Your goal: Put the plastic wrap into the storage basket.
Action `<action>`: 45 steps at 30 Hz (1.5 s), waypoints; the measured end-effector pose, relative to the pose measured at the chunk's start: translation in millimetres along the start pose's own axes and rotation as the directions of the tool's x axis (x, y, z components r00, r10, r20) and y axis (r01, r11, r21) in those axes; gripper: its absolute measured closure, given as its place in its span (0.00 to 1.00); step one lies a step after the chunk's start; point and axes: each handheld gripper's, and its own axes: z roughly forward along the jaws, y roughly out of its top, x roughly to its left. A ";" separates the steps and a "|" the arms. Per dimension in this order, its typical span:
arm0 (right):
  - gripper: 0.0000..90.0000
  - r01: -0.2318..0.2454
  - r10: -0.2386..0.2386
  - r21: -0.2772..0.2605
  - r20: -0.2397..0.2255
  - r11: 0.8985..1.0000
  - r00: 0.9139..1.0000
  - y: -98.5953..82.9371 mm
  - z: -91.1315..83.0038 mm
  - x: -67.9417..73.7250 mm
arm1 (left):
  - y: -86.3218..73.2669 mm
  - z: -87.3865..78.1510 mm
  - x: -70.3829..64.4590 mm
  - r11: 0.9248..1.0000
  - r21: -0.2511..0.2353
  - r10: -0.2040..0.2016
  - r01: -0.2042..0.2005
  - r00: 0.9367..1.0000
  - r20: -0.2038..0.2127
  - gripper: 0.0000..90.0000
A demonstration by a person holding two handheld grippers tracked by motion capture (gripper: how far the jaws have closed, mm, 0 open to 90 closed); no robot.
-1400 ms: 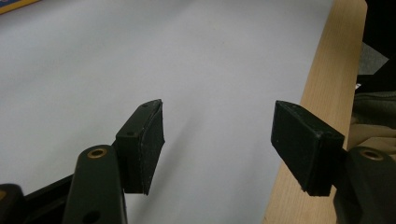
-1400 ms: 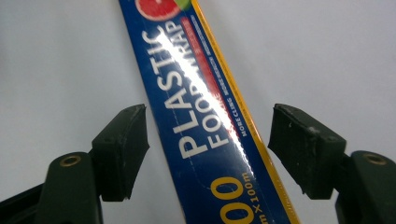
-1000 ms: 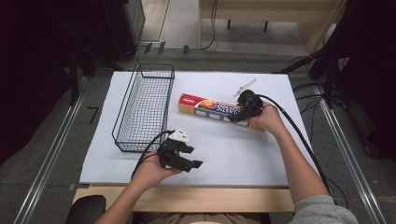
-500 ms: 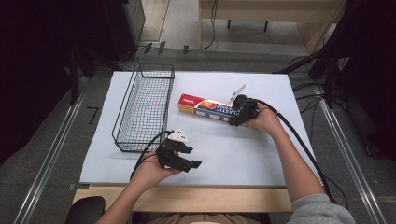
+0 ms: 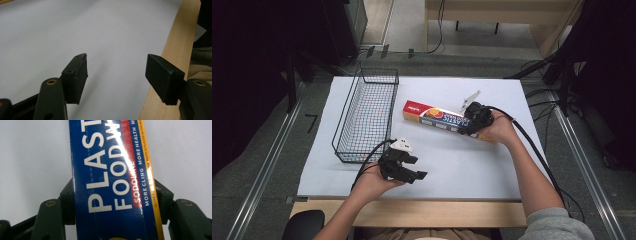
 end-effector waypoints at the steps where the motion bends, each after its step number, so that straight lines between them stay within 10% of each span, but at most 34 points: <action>1: 0.45 -0.009 0.009 0.004 -0.003 1.000 1.000 0.0 -1.3 0.8 | 0.0 0.0 0.0 1.000 0.000 0.000 0.000 1.000 0.000 0.39; 26: 0.45 -0.081 0.081 -0.025 -0.002 0.996 0.997 -22.7 -51.2 23.4 | 6.0 -13.3 -1.4 0.999 -0.010 0.037 -0.037 0.999 0.002 0.37; 45: 0.45 -0.031 0.031 0.007 -0.054 1.000 0.998 -50.4 -66.3 55.8 | 14.4 -25.7 0.8 0.998 -0.031 0.063 -0.061 0.997 0.042 0.19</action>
